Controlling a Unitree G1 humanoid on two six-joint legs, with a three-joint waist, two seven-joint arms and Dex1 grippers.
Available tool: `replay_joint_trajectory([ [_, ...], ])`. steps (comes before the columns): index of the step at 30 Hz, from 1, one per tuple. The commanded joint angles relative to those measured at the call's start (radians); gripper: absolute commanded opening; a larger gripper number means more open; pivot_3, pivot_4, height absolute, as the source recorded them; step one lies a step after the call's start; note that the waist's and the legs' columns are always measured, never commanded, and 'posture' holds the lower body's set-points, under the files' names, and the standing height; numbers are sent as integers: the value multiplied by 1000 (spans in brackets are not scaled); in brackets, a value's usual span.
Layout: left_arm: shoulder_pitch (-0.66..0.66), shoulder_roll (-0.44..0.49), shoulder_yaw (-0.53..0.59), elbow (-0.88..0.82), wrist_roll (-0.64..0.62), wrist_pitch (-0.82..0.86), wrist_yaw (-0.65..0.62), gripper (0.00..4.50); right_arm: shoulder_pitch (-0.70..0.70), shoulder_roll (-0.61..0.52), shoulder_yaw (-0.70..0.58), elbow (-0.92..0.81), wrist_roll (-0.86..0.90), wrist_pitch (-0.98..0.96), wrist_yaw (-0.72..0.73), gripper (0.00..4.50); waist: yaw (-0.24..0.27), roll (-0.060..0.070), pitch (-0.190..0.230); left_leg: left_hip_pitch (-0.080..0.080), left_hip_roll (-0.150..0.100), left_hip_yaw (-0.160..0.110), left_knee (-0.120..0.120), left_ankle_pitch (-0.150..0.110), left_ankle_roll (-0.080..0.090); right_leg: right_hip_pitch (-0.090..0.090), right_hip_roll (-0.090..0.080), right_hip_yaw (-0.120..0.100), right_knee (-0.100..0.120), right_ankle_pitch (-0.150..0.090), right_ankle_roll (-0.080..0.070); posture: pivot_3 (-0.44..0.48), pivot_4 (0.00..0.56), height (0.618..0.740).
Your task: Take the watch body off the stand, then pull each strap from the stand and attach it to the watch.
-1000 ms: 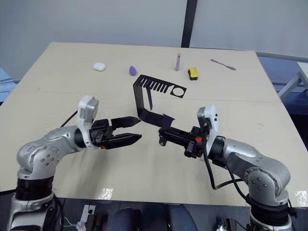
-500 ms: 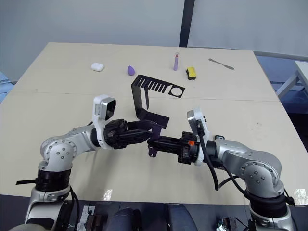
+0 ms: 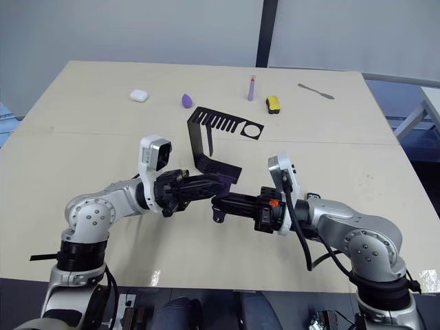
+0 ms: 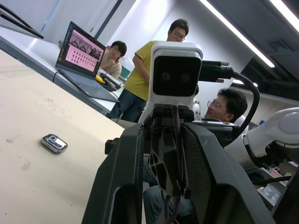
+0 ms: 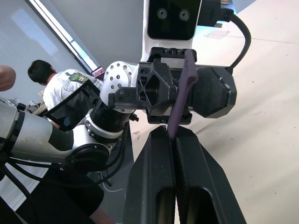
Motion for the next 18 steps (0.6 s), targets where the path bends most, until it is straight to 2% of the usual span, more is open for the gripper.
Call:
replay_joint_trajectory([
  [1,-13,-8,0,-32,-28,2,8,1374,-11,-14,-3,-15,10,-17,0,0,0,0,0,0,0,0,0,0,0,0,0,0,0,0,0,0,150,740],
  [18,-36,-13,12,-30,-78,28,38,1374,-18,-17,4,-6,-3,-25,2,0,0,0,0,0,0,0,0,0,0,0,0,0,0,0,0,0,150,740],
])
